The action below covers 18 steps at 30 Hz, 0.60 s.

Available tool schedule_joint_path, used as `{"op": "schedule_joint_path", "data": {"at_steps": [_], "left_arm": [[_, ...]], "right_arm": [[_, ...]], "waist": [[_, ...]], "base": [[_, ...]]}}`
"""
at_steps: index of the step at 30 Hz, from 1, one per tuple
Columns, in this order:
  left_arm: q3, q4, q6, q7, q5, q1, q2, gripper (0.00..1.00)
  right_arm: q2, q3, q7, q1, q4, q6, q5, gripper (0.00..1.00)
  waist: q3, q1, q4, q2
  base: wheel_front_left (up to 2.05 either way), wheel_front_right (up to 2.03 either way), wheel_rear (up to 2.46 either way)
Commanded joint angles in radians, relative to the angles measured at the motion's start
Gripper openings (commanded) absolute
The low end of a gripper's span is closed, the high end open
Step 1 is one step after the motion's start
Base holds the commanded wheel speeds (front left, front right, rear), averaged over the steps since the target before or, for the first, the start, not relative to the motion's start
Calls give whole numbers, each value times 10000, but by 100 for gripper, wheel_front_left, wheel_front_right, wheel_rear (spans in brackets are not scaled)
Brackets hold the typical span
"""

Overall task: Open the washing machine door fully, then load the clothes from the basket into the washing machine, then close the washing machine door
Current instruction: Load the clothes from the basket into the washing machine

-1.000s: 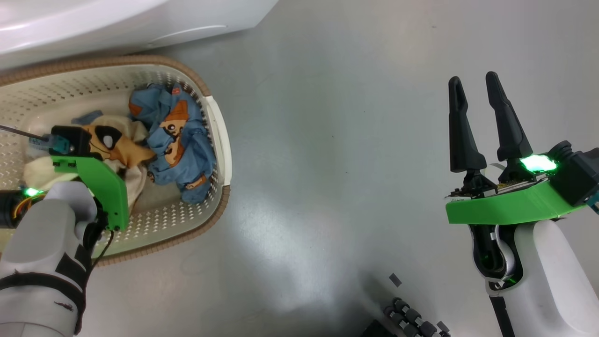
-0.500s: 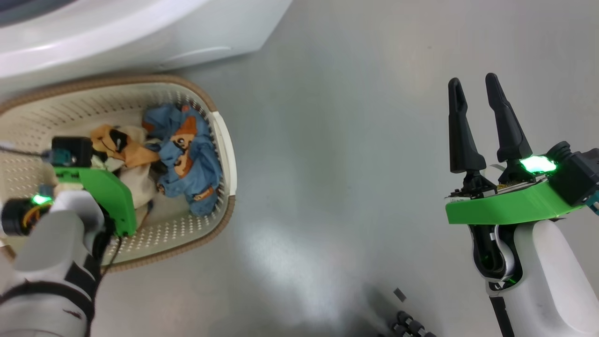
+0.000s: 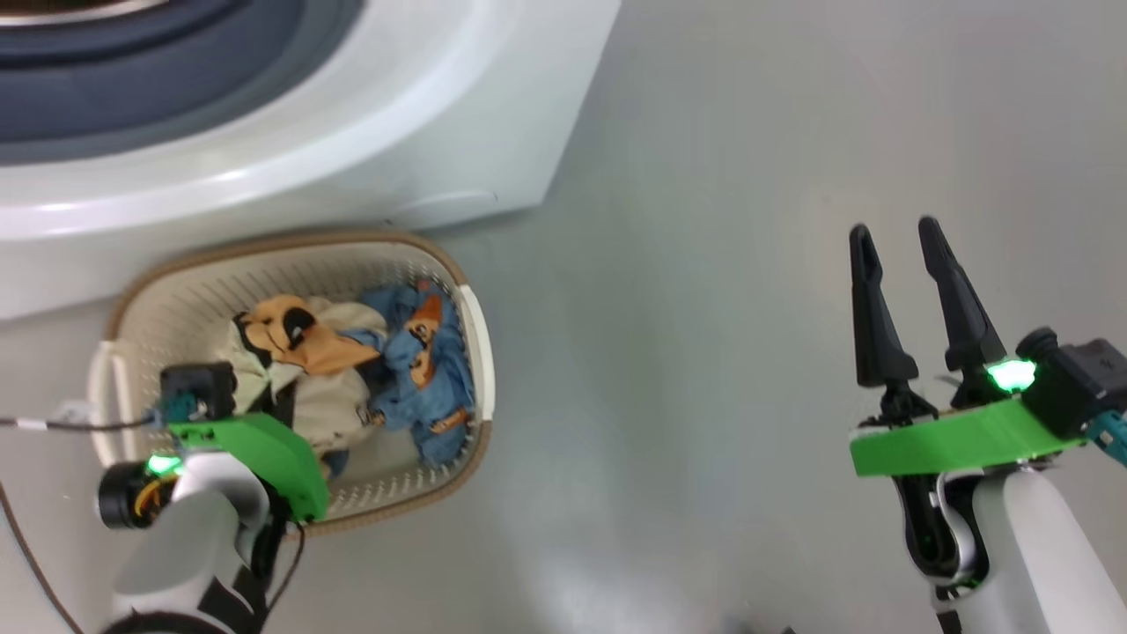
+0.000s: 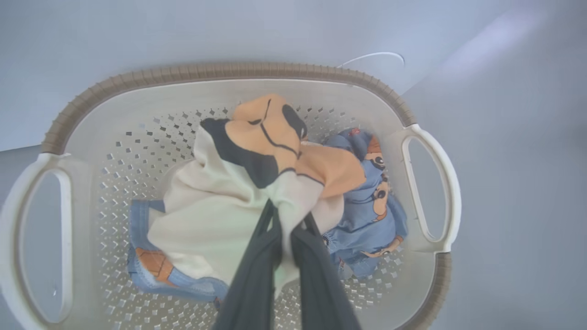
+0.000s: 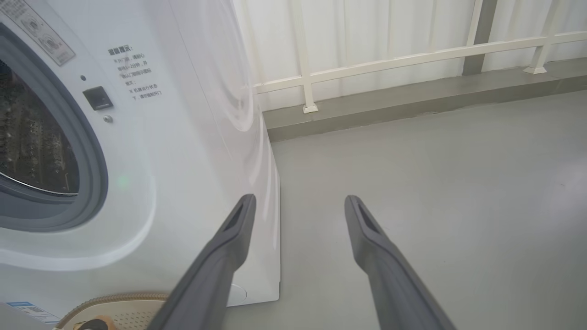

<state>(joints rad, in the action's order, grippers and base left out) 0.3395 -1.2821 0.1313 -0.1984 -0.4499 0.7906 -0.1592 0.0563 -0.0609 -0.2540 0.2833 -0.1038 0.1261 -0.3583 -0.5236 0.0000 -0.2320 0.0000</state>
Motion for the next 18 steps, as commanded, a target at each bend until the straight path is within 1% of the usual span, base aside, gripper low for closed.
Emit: {"op": "schedule_joint_path", "data": {"at_steps": [1,8,13,14,18], "left_arm": [[-162,250,-9,-227,-186,-395,-178,0],[153,1286,-8,-589,-930,-1235,-28,0],[264,2382,-7,-628,-1245,-1767,-245,0],[264,2382,-7,-628,-1245,-1767,-245,0],[-40,3446,-7,-631,-1246,-2268,-457,0]], "right_arm": [[167,-126,-78,-347,163,46,150,100],[452,57,-78,-1034,35,46,156,100],[630,196,-78,-1477,-43,46,142,100],[630,196,-78,-1477,-43,46,142,100],[717,300,-78,-1716,-58,46,132,100]], "waist": [[1017,0,528,0],[2052,0,906,0],[2597,0,1120,0],[2597,0,1120,0],[2869,0,1240,0]], "base": [[0,0,0],[0,0,0],[0,0,0],[0,0,0],[0,0,0]]}}
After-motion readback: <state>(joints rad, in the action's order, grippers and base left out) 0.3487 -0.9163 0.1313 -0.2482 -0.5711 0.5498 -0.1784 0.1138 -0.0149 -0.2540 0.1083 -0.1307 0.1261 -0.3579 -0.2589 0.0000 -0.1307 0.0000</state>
